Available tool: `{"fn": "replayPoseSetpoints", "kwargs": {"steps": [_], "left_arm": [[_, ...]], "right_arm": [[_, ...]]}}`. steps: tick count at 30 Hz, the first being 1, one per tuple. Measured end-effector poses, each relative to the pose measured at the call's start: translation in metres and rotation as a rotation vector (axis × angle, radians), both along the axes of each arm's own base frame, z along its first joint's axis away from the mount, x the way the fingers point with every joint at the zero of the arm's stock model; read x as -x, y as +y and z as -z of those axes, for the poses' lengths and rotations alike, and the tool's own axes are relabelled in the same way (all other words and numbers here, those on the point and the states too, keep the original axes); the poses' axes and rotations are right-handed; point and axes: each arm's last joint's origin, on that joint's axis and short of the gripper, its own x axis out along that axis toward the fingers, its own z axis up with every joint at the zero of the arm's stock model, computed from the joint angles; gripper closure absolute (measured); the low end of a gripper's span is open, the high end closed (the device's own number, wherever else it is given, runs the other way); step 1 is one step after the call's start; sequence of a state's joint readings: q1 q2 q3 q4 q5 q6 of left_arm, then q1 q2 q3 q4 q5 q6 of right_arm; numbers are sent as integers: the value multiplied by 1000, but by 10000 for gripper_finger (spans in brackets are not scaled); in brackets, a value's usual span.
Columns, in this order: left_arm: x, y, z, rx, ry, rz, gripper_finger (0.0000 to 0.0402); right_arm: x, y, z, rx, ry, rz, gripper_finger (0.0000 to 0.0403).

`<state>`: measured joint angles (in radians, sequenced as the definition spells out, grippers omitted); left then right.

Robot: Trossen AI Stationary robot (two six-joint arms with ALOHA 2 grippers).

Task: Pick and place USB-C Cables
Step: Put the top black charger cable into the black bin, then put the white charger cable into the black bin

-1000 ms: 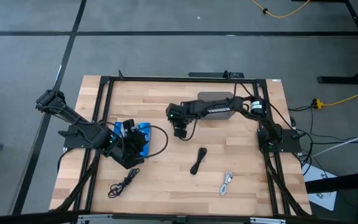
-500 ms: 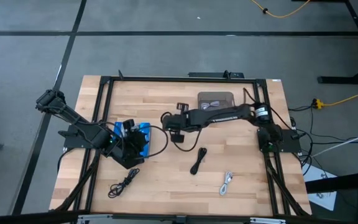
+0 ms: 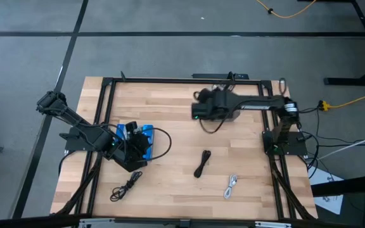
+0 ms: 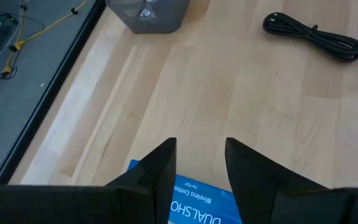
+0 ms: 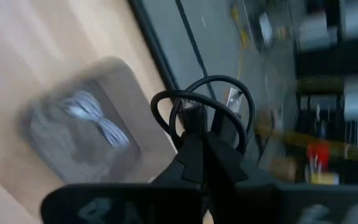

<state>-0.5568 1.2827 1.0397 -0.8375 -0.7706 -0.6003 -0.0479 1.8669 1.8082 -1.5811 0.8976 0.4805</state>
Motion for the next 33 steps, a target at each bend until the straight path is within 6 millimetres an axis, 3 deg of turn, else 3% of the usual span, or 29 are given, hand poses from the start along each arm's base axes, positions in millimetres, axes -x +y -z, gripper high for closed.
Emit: {"fn": "replayPoseSetpoints", "kwargs": {"steps": [4,7,11,15,27,33], "left_arm": [[0,0,0,-10,-5,-6,271],[0,1,-1,-20,-14,-13,271],[0,1,-1,-27,-14,-11,271],[-1,1,-1,-23,-22,-14,271],[-1,0,-1,1,-40,-33,271],[-1,0,-1,2,-41,-33,271]], "right_arm": [[28,-20,14,-70,-56,21,400],[47,-35,41,-140,-53,12,400],[59,-57,64,-216,-128,-57,391],[56,-67,76,-344,-279,-106,366],[57,-75,80,-358,-335,-57,323],[59,-53,66,-588,-449,-16,321]]}}
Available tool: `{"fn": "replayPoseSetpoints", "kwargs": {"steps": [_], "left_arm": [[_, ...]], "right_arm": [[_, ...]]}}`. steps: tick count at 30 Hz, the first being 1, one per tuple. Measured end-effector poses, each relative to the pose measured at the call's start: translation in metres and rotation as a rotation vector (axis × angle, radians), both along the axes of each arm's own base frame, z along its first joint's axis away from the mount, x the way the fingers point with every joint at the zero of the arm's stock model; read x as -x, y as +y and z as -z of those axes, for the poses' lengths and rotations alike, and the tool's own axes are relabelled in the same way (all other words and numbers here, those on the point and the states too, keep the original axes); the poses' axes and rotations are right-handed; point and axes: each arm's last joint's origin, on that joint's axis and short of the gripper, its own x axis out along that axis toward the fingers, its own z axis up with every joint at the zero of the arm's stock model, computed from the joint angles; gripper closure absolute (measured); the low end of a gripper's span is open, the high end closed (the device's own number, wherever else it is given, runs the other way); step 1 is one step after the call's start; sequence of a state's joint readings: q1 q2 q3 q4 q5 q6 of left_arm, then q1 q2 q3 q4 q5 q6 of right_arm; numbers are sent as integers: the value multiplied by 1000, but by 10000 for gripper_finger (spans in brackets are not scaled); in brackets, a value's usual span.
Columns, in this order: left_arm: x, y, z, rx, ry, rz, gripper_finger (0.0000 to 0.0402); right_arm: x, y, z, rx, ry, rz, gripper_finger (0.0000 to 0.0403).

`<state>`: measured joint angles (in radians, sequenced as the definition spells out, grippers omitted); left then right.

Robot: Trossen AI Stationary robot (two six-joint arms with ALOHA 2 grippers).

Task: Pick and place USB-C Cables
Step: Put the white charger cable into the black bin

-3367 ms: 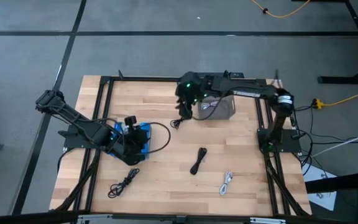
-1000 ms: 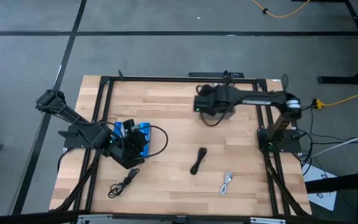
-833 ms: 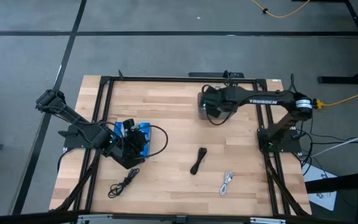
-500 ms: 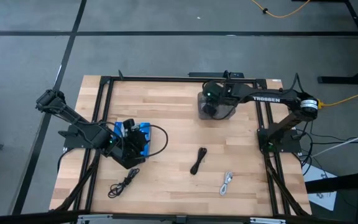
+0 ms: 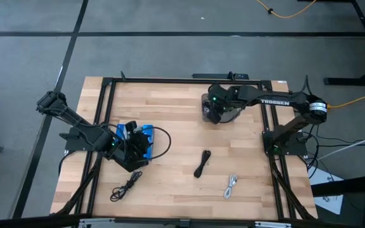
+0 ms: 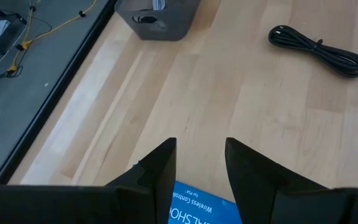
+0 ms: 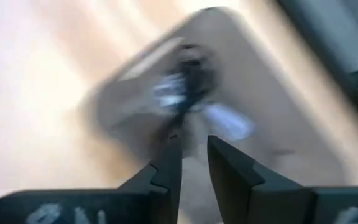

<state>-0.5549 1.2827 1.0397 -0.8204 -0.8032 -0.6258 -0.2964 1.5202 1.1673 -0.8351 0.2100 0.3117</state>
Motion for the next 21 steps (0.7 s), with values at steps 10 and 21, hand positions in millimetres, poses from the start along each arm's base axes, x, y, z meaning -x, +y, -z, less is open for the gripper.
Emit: {"fn": "replayPoseSetpoints", "kwargs": {"steps": [10,21], "left_arm": [[-2,0,-2,-5,-33,-13,271],[-2,-1,-2,-3,-37,-13,271]], "right_arm": [[2,95,-2,-332,-29,-314,321],[44,193,53,-516,110,14,321]]}}
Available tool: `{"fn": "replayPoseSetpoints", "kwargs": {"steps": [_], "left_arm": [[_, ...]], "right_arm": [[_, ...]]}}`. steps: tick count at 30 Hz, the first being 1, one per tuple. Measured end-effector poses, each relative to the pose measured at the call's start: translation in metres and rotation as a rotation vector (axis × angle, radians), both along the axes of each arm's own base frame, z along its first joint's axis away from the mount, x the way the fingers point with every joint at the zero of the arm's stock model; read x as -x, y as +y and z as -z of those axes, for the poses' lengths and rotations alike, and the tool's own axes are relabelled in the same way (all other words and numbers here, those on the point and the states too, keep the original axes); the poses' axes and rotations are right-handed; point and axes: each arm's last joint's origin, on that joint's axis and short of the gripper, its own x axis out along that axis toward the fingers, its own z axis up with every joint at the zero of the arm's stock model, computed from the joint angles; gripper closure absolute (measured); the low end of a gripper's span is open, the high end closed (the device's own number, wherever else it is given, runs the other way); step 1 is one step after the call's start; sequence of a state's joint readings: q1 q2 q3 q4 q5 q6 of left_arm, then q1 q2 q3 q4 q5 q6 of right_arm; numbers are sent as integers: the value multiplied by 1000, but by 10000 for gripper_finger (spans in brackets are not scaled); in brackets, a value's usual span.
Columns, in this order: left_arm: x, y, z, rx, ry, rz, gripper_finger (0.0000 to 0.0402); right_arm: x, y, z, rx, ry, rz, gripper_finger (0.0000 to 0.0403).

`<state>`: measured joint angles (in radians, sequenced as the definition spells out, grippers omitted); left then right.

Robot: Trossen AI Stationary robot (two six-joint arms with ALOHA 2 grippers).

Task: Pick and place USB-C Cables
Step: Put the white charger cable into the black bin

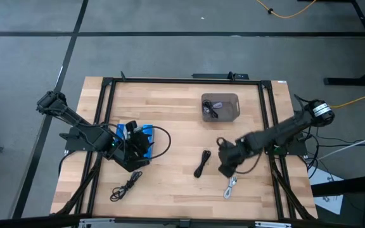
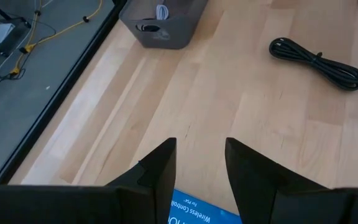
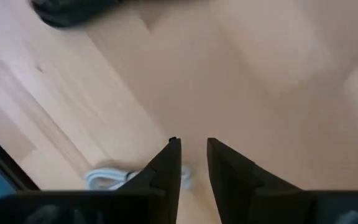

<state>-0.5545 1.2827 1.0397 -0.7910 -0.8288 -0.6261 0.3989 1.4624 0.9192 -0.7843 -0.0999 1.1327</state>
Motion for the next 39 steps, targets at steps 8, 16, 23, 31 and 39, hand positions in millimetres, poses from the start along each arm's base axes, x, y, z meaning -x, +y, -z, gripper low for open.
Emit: {"fn": "replayPoseSetpoints", "kwargs": {"steps": [8,16,23,31,39], "left_arm": [[0,0,0,0,0,-1,271],[0,0,0,-1,0,-1,271],[0,0,0,-1,1,0,271],[0,0,0,-6,4,3,271],[0,0,0,-7,5,4,271]], "right_arm": [[27,39,27,-134,62,343,321],[37,62,16,-59,-60,609,332],[23,98,21,-94,-87,673,358],[9,127,24,53,121,694,377],[-1,134,10,217,105,662,388]]}}
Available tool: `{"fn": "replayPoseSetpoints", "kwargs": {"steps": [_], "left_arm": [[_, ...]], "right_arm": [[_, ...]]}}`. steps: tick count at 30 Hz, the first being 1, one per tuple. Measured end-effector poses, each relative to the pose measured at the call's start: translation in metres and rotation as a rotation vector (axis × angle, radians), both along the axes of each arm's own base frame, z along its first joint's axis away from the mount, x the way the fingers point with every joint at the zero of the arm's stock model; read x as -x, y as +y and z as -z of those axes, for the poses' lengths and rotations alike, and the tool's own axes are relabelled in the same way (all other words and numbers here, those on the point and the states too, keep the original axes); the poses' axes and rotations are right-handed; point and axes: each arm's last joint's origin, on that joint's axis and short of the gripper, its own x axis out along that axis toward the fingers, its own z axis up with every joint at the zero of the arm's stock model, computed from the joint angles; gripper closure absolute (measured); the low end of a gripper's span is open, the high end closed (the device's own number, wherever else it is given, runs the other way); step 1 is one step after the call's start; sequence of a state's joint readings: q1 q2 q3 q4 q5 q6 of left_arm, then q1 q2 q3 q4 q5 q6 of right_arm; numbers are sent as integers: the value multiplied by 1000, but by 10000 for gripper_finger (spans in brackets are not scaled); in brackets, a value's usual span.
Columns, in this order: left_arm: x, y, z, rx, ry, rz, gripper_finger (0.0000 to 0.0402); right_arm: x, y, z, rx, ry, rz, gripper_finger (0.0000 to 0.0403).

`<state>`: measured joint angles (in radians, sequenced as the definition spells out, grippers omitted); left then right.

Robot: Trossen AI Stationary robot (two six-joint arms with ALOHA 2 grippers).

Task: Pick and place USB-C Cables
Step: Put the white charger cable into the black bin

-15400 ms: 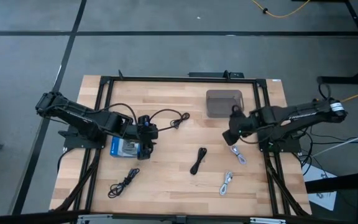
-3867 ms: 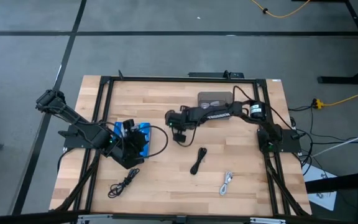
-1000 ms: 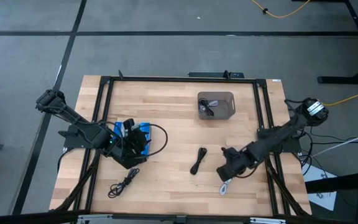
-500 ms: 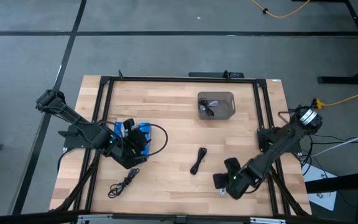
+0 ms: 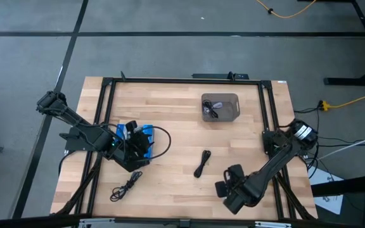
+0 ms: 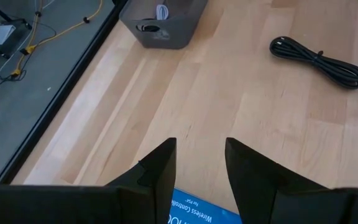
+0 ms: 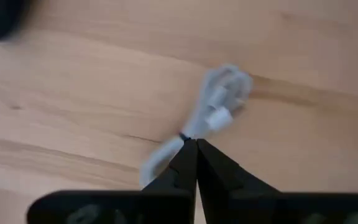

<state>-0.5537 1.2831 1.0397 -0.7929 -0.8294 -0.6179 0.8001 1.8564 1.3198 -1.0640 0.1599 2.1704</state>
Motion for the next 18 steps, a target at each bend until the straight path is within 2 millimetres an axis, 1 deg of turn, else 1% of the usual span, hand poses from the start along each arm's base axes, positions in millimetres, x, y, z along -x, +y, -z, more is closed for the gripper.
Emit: {"fn": "replayPoseSetpoints", "kwargs": {"steps": [3,7,10,15,18], "left_arm": [[0,0,0,0,0,0,271],[0,1,0,-12,-6,-9,271],[0,1,0,-9,-10,-14,271],[0,-1,1,45,30,32,271],[0,-2,2,76,47,52,271]], "right_arm": [[-4,2,7,37,-20,-77,377],[-7,0,9,42,10,-176,368],[-8,-2,10,41,12,-169,367],[-9,-1,10,31,3,-160,367],[-10,-1,10,23,-4,-125,367]]}}
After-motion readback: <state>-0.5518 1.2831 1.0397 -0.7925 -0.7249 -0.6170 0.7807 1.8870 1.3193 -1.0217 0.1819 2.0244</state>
